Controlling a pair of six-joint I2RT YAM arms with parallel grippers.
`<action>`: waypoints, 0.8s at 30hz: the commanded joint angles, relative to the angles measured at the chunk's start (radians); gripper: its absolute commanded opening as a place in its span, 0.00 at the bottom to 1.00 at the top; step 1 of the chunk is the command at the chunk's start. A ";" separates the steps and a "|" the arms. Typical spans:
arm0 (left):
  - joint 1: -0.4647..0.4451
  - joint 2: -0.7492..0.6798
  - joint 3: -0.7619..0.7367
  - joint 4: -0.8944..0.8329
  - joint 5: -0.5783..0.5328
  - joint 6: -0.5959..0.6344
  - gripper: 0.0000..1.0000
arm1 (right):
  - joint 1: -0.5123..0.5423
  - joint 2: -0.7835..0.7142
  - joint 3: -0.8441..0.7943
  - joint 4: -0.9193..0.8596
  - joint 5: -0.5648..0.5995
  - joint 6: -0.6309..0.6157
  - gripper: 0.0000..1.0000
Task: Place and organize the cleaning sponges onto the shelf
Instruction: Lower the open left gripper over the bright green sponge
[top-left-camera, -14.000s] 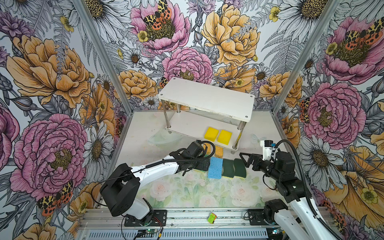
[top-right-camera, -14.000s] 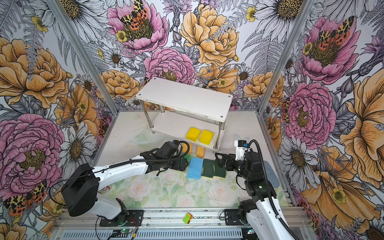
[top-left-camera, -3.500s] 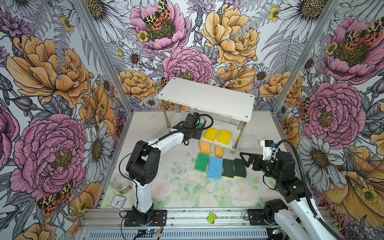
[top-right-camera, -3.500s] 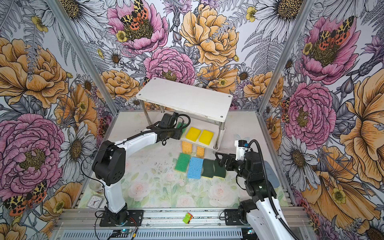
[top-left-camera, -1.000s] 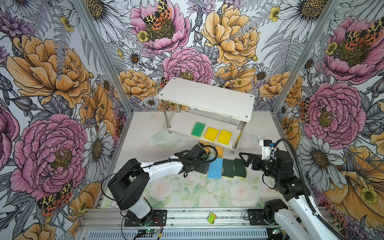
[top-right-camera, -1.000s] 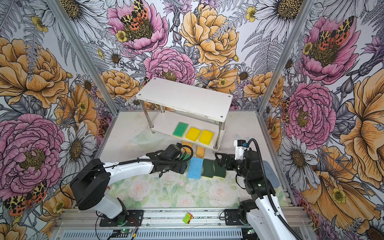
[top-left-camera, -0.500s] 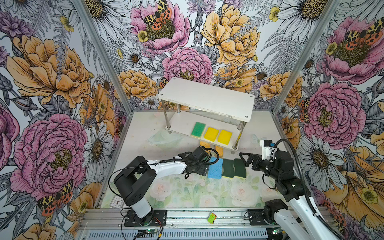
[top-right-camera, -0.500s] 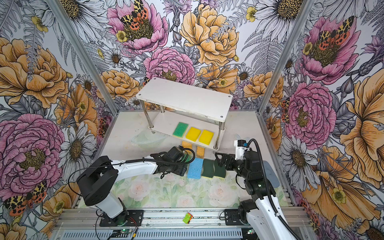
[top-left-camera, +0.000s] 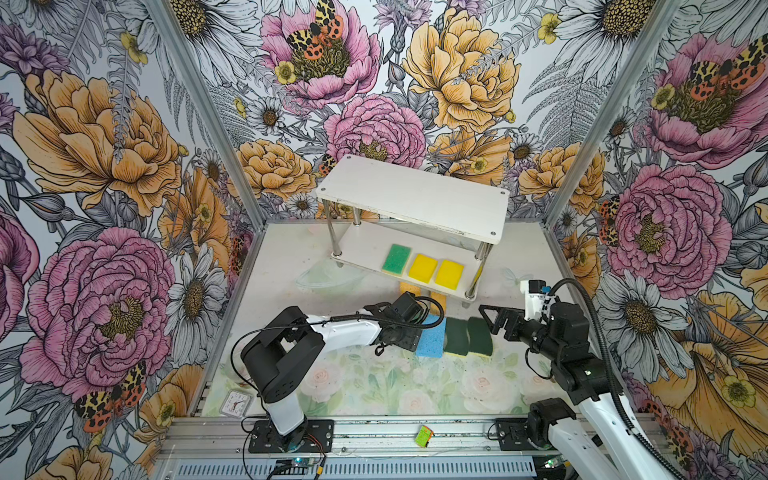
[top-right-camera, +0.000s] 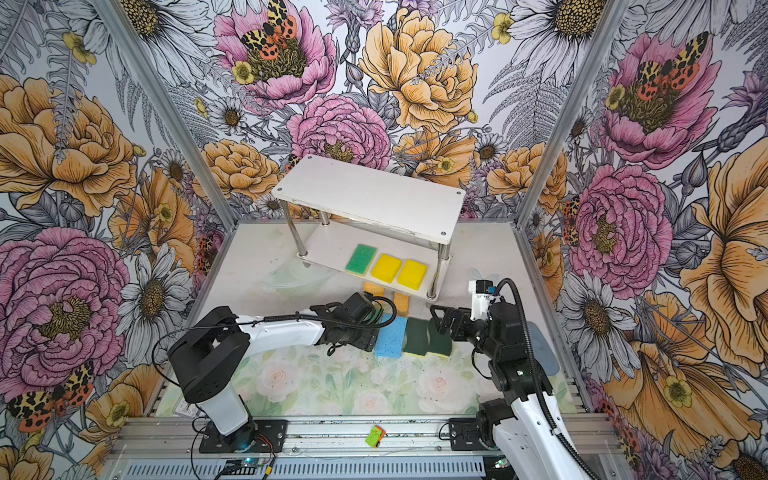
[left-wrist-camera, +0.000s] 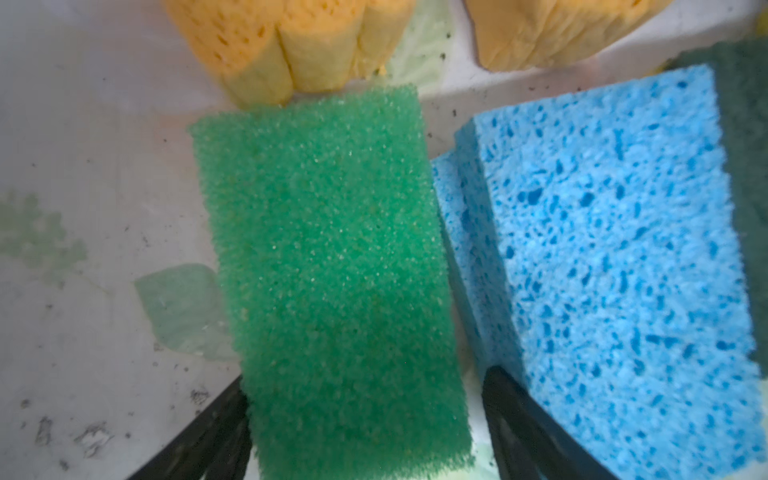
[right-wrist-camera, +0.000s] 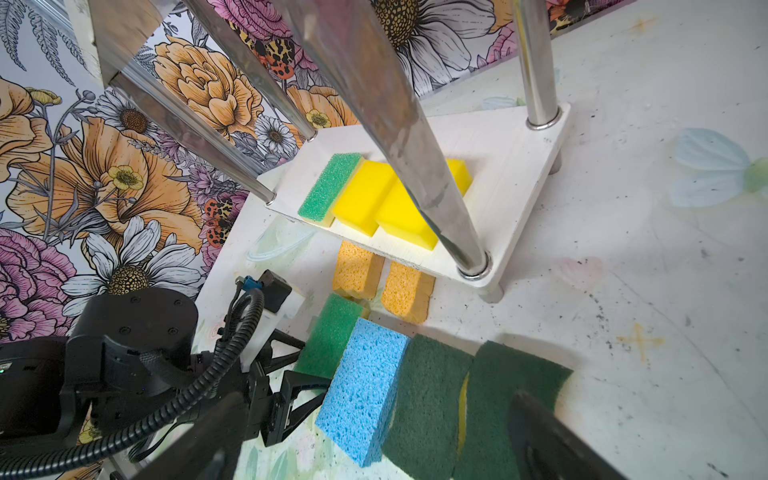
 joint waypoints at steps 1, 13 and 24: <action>-0.006 0.015 0.034 -0.015 -0.033 0.015 0.83 | 0.006 -0.010 0.005 0.002 0.018 -0.004 1.00; -0.008 0.046 0.057 -0.078 -0.132 0.029 0.72 | 0.005 -0.001 0.009 0.002 0.019 -0.006 1.00; -0.011 0.068 0.063 -0.091 -0.164 0.038 0.56 | 0.005 0.006 0.014 0.002 0.017 -0.010 1.00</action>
